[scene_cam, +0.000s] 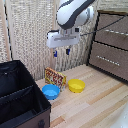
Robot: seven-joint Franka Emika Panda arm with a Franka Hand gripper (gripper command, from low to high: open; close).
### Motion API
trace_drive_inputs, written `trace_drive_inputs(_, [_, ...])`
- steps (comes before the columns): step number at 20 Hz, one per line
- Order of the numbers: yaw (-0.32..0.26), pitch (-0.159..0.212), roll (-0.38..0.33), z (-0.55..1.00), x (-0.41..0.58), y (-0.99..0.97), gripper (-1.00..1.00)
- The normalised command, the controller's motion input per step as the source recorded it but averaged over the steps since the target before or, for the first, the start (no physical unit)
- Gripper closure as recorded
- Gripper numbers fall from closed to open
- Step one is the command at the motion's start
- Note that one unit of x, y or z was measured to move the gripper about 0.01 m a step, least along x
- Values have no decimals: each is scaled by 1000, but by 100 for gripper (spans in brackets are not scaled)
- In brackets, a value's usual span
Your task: Position your gripper near the granola bar, please. Lightly grip the granola bar with your gripping tool. Relocate your gripper along with the granola bar toward the leading division of the caddy with caution. Gently release the granola bar into the leading division of the caddy.
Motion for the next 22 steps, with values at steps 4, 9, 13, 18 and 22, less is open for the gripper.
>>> trace_drive_inputs(4, [33,11,0,-246,571,0,-100])
trace_drive_inputs(9, [21,0,15,-144,606,0,-100])
trace_drive_inputs(13, [13,5,11,-151,495,0,-100])
trace_drive_inputs(18, [11,26,1,-228,363,0,-100])
trace_drive_inputs(22, [25,25,0,-339,270,0,-100])
